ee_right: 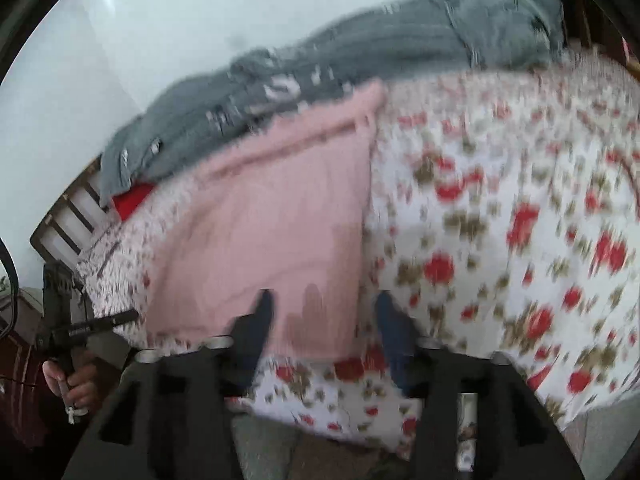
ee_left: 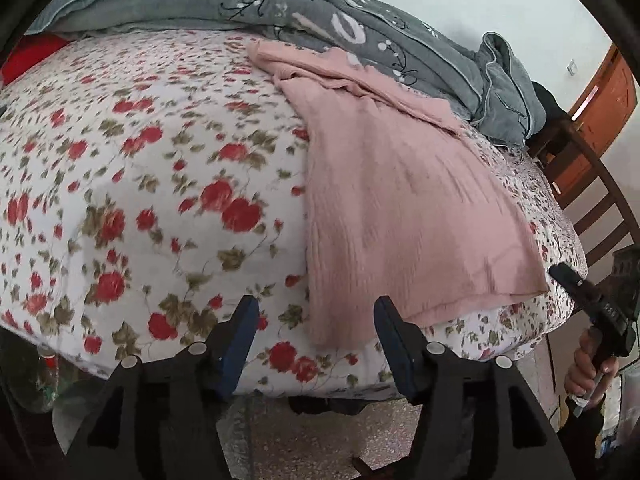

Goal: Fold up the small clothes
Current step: 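Grasp the sweater hem with the left gripper while the right gripper grasps it too, then lift the hem with both grippers and fold it toward the collar, release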

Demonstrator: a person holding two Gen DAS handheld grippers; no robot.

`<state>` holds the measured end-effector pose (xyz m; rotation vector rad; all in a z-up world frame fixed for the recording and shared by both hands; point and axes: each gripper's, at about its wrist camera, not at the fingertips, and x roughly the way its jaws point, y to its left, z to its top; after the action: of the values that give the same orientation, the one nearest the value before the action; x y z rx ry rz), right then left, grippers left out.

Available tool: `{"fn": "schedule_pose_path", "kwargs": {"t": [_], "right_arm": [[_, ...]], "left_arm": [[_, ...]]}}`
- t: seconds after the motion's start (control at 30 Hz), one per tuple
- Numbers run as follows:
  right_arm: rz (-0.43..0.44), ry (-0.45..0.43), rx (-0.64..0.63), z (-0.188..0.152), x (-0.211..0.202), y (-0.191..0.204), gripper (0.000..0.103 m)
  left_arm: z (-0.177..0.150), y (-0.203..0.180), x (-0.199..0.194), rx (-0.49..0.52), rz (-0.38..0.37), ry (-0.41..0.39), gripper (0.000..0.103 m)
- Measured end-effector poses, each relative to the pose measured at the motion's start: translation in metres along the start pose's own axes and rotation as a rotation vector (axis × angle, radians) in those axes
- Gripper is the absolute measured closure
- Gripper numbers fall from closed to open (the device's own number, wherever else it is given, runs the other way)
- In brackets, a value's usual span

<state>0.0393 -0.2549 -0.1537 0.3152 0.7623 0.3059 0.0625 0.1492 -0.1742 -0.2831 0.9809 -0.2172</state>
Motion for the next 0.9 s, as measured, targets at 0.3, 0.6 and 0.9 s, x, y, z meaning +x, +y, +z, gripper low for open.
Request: {"fn": "schedule_pose_path", "kwargs": {"t": [0.3, 0.6, 0.9], "right_arm": [[-0.078, 0.122, -0.019, 0.002, 0.058, 0.006, 0.066], [-0.074, 0.148, -0.031, -0.005, 0.048, -0.003, 0.097], [0.019, 0.076, 0.011, 0.029, 0.007, 0.006, 0.098]], "left_arm": [[0.006, -0.004, 0.034, -0.057, -0.009, 0.058, 0.071], [0.003, 0.0, 0.02, -0.031, -0.029, 0.041, 0.096], [0.037, 0.001, -0.032, -0.097, -0.138, -0.047, 0.096]]}}
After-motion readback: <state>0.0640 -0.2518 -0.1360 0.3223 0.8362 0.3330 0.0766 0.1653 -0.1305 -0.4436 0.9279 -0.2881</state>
